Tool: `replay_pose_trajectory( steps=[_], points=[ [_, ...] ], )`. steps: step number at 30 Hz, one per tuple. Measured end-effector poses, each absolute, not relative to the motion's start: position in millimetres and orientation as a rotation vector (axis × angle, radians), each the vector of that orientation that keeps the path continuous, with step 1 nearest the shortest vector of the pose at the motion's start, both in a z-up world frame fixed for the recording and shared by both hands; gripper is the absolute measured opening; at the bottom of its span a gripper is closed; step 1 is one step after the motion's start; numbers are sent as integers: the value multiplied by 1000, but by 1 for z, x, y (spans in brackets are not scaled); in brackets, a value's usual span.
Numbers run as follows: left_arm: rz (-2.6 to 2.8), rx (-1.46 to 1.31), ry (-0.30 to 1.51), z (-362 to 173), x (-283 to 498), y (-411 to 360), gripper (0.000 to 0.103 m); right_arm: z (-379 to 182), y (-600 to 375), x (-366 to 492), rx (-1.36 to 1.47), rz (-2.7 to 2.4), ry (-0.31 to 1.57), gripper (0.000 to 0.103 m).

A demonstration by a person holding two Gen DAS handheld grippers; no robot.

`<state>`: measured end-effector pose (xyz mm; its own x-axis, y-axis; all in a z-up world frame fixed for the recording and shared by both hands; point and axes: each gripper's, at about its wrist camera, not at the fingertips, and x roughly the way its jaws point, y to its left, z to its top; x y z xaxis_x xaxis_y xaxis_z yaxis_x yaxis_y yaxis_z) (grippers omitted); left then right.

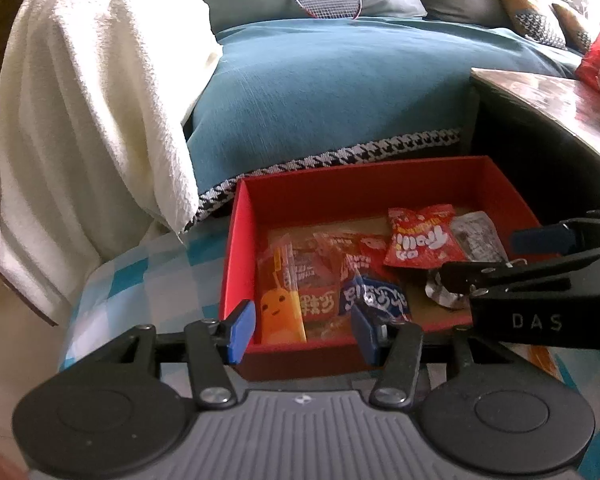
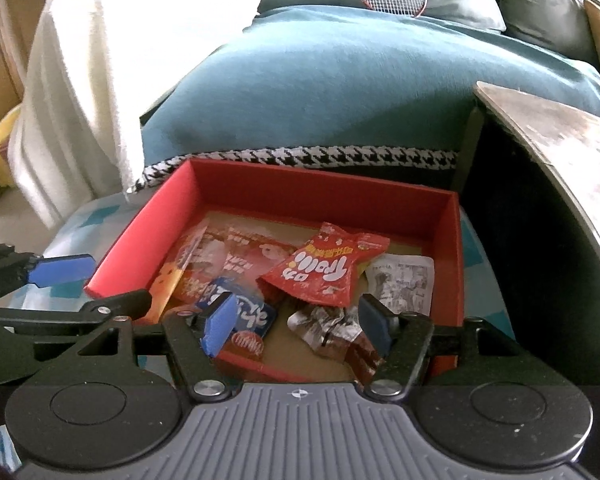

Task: Organize snacks
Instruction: 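Withdraw both open grippers from the box back toward the table, then close the left gripper on the red spicy-strip packet while the right gripper approaches the white packet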

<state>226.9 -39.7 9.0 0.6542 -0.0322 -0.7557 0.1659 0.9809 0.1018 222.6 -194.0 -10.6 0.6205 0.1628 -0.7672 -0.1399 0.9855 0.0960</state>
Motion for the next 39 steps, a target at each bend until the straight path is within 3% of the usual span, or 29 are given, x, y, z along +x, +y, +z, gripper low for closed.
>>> replay_pose_trajectory(
  steps=[39],
  points=[
    [-128, 118, 1051, -34, 141, -28, 48, 7, -190, 154, -11, 188, 867, 82]
  ],
)
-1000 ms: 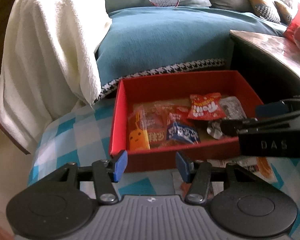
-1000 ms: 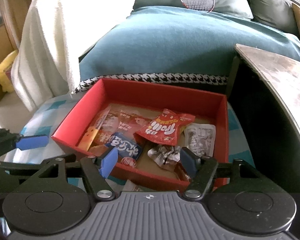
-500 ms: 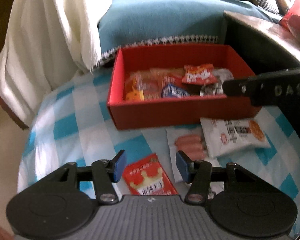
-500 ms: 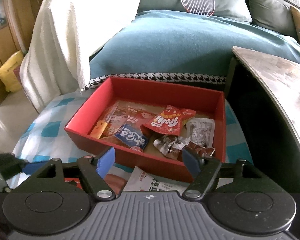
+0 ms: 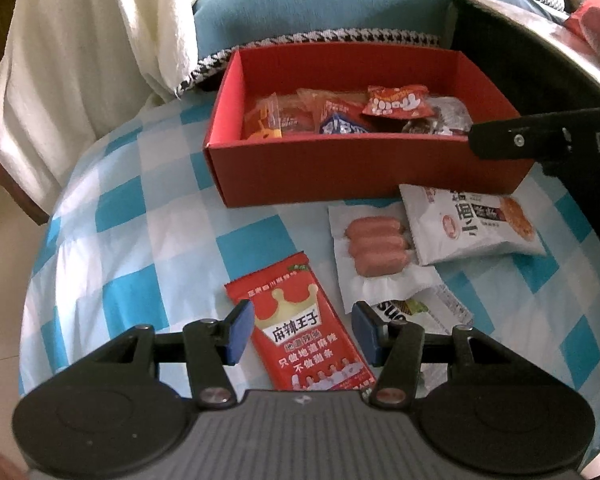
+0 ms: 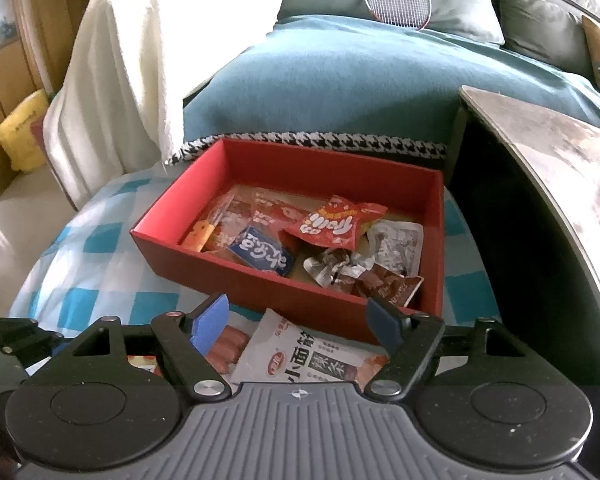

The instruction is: Organize snacks

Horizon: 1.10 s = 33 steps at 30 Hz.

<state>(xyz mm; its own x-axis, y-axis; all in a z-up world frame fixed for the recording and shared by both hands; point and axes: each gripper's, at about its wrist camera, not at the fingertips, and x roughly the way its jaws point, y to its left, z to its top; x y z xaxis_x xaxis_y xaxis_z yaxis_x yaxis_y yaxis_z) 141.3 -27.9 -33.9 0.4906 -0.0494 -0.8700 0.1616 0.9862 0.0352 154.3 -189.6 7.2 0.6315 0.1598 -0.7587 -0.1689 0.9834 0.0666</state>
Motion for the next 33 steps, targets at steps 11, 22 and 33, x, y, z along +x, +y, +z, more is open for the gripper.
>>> replay_pose_trajectory(
  steps=[11, 22, 33],
  points=[
    [-121, 19, 1134, -49, 150, -20, 48, -17, -217, 162, 48, 155, 976, 83],
    [-93, 89, 1105, -59, 145, -40, 48, -21, -219, 165, 55, 171, 996, 84],
    [-137, 139, 1177, -52, 115, -13, 34, -47, -239, 191, 107, 185, 1067, 84]
  ],
)
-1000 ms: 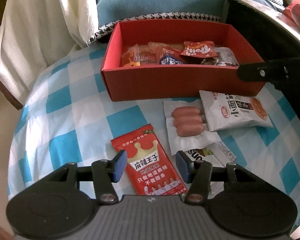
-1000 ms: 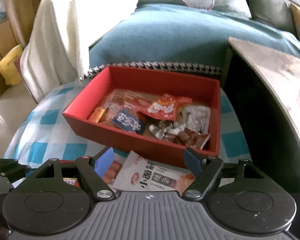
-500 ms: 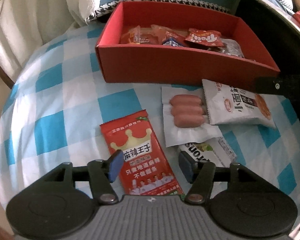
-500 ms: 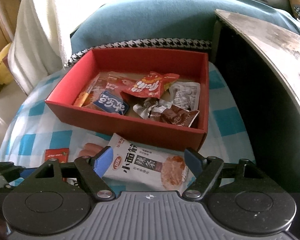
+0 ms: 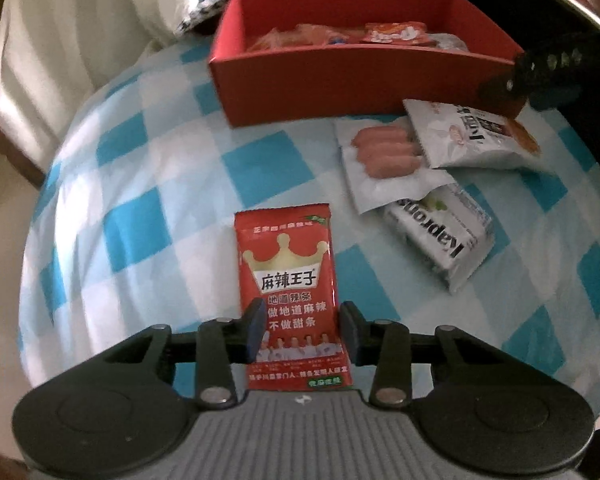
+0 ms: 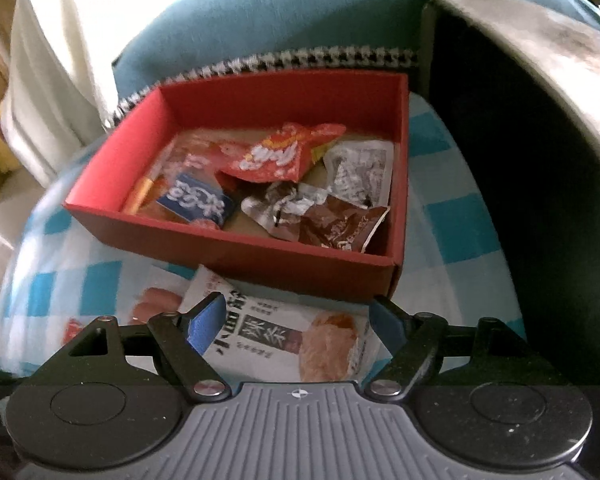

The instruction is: Organize snacks

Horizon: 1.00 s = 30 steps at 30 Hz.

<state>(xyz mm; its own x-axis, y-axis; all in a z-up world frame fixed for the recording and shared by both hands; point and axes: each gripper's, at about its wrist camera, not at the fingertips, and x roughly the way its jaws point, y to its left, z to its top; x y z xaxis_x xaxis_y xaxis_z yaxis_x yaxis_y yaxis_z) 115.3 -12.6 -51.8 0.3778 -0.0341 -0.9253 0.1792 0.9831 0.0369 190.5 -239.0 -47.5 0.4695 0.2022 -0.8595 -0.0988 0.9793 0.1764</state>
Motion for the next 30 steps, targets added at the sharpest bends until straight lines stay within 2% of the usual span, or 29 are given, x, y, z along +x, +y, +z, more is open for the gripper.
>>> replay_pose_trajectory(
  steps=[5, 13, 17, 22, 25, 30],
  points=[
    [-143, 55, 1200, -47, 120, 1, 34, -68, -221, 196, 45, 292, 1088, 86],
    [-137, 34, 1205, -44, 125, 12, 34, -59, -202, 163, 62, 443, 1220, 87],
    [-159, 15, 1191, -39, 125, 19, 35, -48, -195, 140, 10, 449, 1171, 87],
    [-149, 31, 1194, -46, 128, 16, 37, -56, -173, 151, -130, 419, 1135, 87],
    [-154, 43, 1193, -51, 127, 11, 44, -65, -167, 163, -169, 421, 1148, 87],
    [-157, 37, 1207, -58, 130, 7, 53, -73, -171, 172, -80, 425, 1163, 89]
  ],
)
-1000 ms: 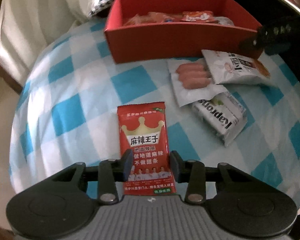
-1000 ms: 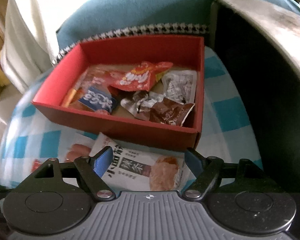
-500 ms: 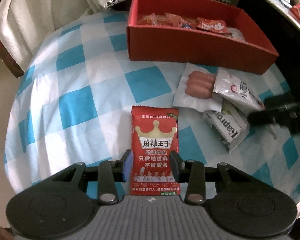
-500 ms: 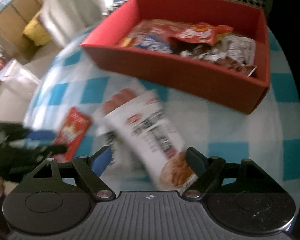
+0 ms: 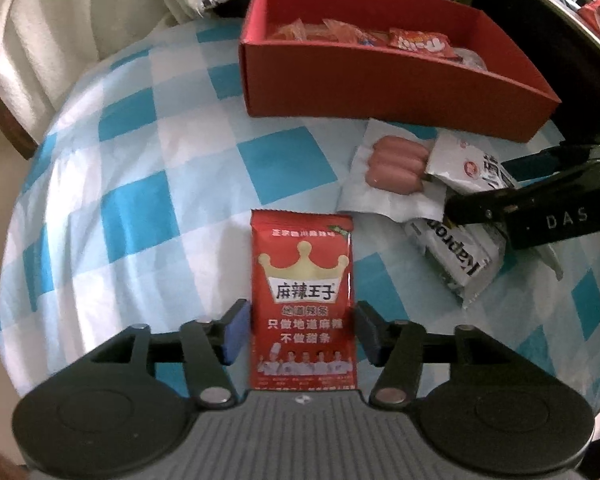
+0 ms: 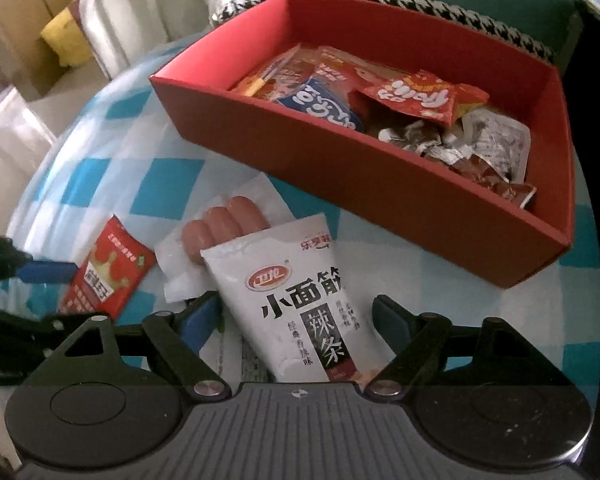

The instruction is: Organize snacks

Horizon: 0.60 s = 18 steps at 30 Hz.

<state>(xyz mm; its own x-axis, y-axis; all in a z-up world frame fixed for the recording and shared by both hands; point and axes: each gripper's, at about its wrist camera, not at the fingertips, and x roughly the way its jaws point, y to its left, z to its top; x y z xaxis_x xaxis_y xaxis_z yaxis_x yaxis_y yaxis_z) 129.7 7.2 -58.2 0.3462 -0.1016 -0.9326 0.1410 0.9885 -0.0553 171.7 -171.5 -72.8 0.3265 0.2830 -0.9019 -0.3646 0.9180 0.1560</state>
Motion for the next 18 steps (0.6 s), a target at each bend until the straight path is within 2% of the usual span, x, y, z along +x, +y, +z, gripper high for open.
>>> replay_pose_trajectory(
  steps=[4, 5, 6, 9, 11, 12, 13, 14, 15, 18],
  points=[
    [-152, 55, 1197, -59, 128, 4, 55, -79, -176, 169, -20, 422, 1198, 96],
    [-144, 49, 1195, -60, 128, 6, 55, -79, -177, 168, -15, 426, 1201, 102],
    [-144, 43, 1195, -60, 129, 6, 55, -80, -177, 167, 0, 437, 1211, 103],
    [-168, 60, 1190, -62, 127, 3, 67, -82, -173, 162, -20, 422, 1194, 103],
    [-155, 108, 1176, -64, 125, -3, 63, -81, -169, 162, -37, 407, 1193, 102],
    [-152, 131, 1164, -63, 123, -5, 57, -79, -170, 162, -40, 399, 1190, 96],
    [-158, 130, 1157, -62, 122, -5, 46, -77, -173, 161, -25, 384, 1188, 91],
    [-168, 117, 1159, -60, 121, -4, 46, -73, -178, 161, 7, 378, 1184, 73],
    [-173, 104, 1165, -59, 122, -2, 45, -70, -184, 161, 65, 394, 1189, 62],
    [-170, 102, 1165, -58, 122, -2, 43, -69, -188, 155, 74, 355, 1187, 61]
  ],
)
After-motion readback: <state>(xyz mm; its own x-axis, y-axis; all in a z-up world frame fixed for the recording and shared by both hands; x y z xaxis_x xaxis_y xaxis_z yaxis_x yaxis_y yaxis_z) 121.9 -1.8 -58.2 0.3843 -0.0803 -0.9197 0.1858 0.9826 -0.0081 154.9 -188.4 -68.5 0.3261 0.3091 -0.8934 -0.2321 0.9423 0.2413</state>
